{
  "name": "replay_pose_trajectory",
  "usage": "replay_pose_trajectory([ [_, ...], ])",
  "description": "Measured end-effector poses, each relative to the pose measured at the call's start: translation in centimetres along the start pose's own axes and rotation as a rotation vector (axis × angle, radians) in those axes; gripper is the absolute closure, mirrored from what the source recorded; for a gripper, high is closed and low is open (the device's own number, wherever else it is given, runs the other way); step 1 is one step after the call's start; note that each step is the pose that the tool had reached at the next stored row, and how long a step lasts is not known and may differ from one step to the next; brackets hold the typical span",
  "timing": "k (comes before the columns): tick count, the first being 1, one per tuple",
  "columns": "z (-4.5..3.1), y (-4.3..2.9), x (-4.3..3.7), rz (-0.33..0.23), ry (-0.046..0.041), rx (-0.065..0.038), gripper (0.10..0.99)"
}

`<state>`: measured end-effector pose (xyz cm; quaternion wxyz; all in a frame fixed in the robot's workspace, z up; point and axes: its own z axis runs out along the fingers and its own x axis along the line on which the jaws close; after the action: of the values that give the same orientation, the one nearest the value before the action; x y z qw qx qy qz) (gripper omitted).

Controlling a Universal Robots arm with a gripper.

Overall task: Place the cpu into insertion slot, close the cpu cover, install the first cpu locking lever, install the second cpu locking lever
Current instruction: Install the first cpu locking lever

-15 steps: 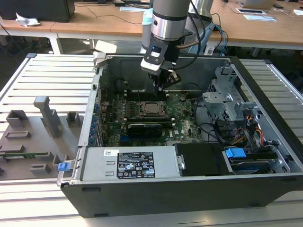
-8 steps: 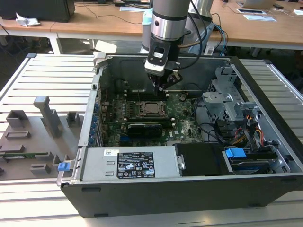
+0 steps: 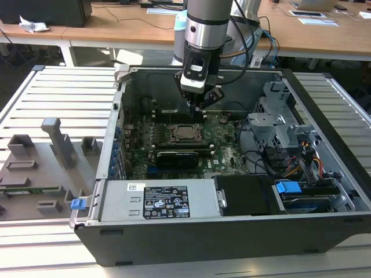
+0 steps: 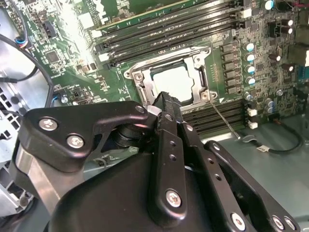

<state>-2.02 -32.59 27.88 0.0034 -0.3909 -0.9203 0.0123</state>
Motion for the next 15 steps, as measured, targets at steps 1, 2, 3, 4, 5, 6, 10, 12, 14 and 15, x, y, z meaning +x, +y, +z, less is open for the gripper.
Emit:
replay_pose_trajectory([
  [1, 0.00, 0.00, 0.00, -0.016, -0.0004, 0.000, 0.976],
  [2, 0.00, 0.00, 0.00, -0.025, -0.0006, 0.000, 0.976],
  [3, 0.00, 0.00, 0.00, -0.032, -0.0008, 0.000, 0.976],
  [4, 0.00, 0.00, 0.00, -0.044, -0.0011, 0.000, 0.976],
  [5, 0.00, 0.00, 0.00, -0.052, -0.0013, 0.000, 0.976],
  [6, 0.00, 0.00, 0.00, -0.062, -0.0016, 0.000, 0.976],
  [10, 0.00, 0.00, 0.00, -0.131, -0.0033, 0.000, 0.976],
  [12, 0.00, 0.00, 0.00, -0.149, -0.0038, 0.000, 0.976],
  [14, 0.00, 0.00, 0.00, -0.167, -0.0042, -0.001, 0.976],
  [15, 0.00, 0.00, 0.00, -0.175, -0.0045, -0.001, 0.976],
])
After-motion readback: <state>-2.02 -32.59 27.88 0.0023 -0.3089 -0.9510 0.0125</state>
